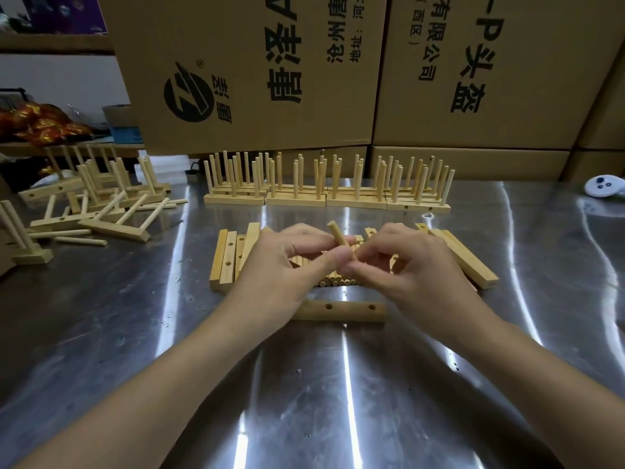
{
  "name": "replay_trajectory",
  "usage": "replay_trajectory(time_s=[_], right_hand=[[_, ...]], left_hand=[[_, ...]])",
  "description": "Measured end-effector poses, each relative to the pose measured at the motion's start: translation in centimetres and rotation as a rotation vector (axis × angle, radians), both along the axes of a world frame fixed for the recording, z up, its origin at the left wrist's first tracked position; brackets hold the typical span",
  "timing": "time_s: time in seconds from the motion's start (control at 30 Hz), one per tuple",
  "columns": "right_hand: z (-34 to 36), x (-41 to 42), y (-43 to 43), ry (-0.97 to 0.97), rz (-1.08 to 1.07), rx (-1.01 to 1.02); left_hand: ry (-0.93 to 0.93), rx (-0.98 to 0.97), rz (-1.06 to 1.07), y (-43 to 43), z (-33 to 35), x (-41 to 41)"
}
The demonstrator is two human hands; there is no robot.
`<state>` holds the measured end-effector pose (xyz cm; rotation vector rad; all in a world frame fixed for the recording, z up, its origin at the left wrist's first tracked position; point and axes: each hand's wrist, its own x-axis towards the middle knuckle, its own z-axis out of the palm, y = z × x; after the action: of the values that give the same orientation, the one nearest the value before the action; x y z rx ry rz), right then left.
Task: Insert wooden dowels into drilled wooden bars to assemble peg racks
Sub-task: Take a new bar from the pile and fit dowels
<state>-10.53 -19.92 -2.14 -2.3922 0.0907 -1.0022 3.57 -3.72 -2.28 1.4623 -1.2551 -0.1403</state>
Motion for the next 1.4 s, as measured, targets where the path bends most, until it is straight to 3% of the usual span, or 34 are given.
replay_trajectory(time_s=[0.17, 0.23, 0.3, 0.47, 0.7, 0.83, 1.07, 1.27, 1.4], right_hand=[[0.1, -0.2, -1.3, 0.01, 0.086, 0.29], [0.0, -0.2, -1.6, 0.01, 0.11, 0.362], [-0.2, -0.2, -1.5, 0.032, 0.13, 0.371], [-0.4, 0.1, -0.5, 0.131, 0.115, 0.212], [-0.7, -0.1, 0.3, 0.237, 0.145, 0.195], [-0.9, 0.0, 0.7, 0.265, 0.188, 0.2], [-0.7, 0.2, 1.3, 0.381, 0.072, -0.02], [-0.4, 0.5, 1.9, 0.424, 0.072, -0.095], [-0.7, 0.2, 2.1, 0.37, -0.067, -0.234]], left_hand=[[-0.465, 0.5, 0.161, 2.6, 2.1, 3.5], [-0.553, 0.7, 0.159, 3.0, 2.2, 4.0], [-0.579, 0.769, 0.136, 2.6, 1.7, 3.6], [-0.457, 0.644, 0.006, 0.8, -0.2, 1.5], [-0.29, 0.697, -0.066, 1.2, 0.2, 2.9], [-0.267, 0.663, -0.063, 0.9, -0.1, 2.8], [-0.227, 0.657, -0.099, 0.9, -0.1, 2.6], [-0.18, 0.645, -0.145, 1.0, -0.1, 2.6], [-0.177, 0.637, -0.154, 1.0, -0.2, 2.6]])
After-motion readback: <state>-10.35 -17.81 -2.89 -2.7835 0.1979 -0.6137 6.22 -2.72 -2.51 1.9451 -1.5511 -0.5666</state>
